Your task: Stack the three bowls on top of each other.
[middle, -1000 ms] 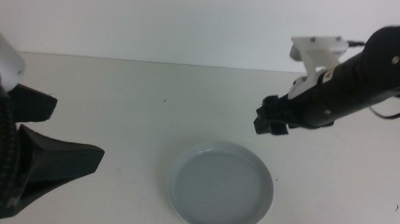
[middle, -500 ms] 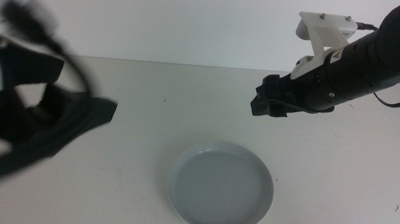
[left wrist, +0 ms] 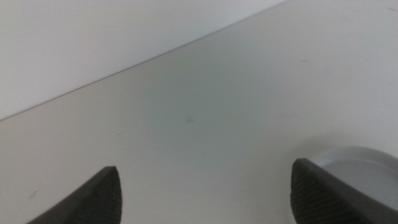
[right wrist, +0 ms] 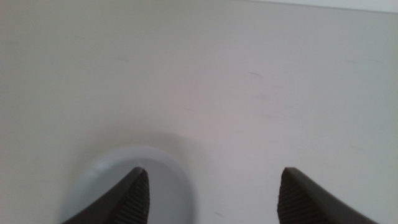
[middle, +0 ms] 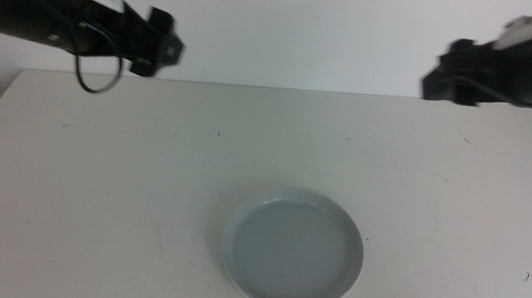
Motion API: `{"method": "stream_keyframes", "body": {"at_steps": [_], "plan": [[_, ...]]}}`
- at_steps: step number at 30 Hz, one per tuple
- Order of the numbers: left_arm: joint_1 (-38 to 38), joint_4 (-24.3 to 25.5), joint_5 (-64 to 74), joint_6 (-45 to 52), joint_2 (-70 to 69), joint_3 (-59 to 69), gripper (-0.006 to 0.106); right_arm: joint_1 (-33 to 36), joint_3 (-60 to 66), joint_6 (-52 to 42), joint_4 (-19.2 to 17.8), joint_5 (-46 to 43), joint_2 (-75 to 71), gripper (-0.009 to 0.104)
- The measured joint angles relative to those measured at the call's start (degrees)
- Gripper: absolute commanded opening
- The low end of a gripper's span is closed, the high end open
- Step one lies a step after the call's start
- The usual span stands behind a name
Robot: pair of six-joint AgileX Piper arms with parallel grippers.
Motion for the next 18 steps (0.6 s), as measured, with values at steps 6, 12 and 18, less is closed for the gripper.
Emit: {"method": "stream_keyframes", "body": {"at_steps": [6, 12, 18], "plan": [[9.52, -2.17, 1.69, 1.32, -2.54, 1.99, 0.093, -6.82, 0.18, -0.06, -5.58, 5.86, -5.92, 0.052], [11.8, -6.37, -3.61, 3.15, -13.36, 13.27, 0.093, -8.35, 5.45, -0.27, -9.83, 3.67, -16.38, 0.052], [11.8, -8.9, -14.92, 4.53, -26.17, 26.43, 0.093, -8.35, 19.26, 0.55, -10.53, -6.04, -29.06, 0.052]]}}
